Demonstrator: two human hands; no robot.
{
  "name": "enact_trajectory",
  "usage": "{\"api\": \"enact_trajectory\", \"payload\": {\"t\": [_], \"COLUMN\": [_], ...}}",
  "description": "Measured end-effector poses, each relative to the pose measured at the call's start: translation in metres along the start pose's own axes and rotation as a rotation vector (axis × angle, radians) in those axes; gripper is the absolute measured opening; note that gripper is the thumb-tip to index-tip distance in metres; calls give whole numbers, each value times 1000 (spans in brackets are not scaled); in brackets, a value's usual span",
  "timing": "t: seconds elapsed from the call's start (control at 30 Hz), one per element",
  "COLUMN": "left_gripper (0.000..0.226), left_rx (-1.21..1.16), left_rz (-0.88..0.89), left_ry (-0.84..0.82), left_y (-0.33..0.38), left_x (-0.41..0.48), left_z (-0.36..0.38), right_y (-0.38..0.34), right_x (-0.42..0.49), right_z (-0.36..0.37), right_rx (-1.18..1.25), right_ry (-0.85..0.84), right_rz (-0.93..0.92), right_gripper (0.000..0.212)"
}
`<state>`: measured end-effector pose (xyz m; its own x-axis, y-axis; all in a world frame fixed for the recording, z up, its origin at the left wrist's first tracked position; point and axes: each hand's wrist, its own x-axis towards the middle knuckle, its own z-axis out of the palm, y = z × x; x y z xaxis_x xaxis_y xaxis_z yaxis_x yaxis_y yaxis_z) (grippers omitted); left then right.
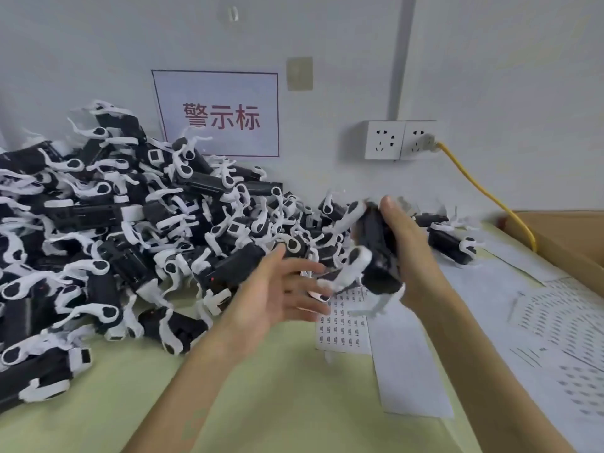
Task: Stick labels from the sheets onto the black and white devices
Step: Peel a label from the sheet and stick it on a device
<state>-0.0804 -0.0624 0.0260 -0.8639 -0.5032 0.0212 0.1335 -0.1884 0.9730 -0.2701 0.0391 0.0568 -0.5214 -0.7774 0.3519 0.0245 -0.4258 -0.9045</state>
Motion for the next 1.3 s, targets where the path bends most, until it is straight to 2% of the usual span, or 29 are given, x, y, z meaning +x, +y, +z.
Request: {"api": "enact_trajectory", "payload": {"t": [0.07, 0.13, 0.2, 0.23, 0.3, 0.37, 0.43, 0.57, 0.63, 0.8, 0.93, 1.0, 1.07, 1.13, 1.23, 1.3], "left_gripper": [65, 49, 39, 45, 52, 47, 43, 43, 49, 48, 46, 43, 51, 60, 75, 83], "left_rx": [-174, -213, -238, -251, -250, -239, -186, -50, -49, -111, -172, -186, -196, -191, -182, -172], "left_rz": [-117, -67, -31, -29, -4, 24, 33, 58, 33, 14, 38, 73, 116, 153, 207, 228], "left_ry": [-212, -261, -236, -216, -174, -139, -116, -47, -15, -11, 31, 72, 147, 191, 223, 206], "left_y": [-3, -7, -13, -17, -20, -21, -21, -25, -28, -32, -34, -32, -28, -24, -21, -17], "left_x": [4, 5, 6, 7, 7, 6, 4, 6, 7, 8, 11, 12, 12, 13, 11, 8], "left_z": [18, 29, 34, 32, 27, 22, 21, 31, 35, 31, 26, 26, 20, 15, 9, 4], "right_y": [8, 14, 15, 15, 13, 14, 16, 22, 24, 23, 24, 27, 31, 35, 41, 48], "right_x": [-7, -13, -17, -18, -20, -25, -29, -31, -31, -30, -32, -34, -35, -34, -30, -26], "right_z": [6, 12, 13, 11, 5, 1, 5, 15, 16, 4, 2, 5, 9, 12, 11, 3], "right_rx": [-179, -321, -334, -313, -274, -234, -196, -154, -154, -15, 28, -23, -139, -192, -273, -495], "right_ry": [17, -26, -70, -100, -235, -368, -356, -73, -16, -191, -276, -293, -287, -238, -108, -57], "right_rz": [-54, -64, -30, -19, -8, -3, -22, -51, -40, 68, 69, 31, -9, -18, -8, 4], "right_gripper": [35, 34, 34, 37, 58, 80, 85, 44, 31, 43, 56, 64, 65, 56, 24, 13]}}
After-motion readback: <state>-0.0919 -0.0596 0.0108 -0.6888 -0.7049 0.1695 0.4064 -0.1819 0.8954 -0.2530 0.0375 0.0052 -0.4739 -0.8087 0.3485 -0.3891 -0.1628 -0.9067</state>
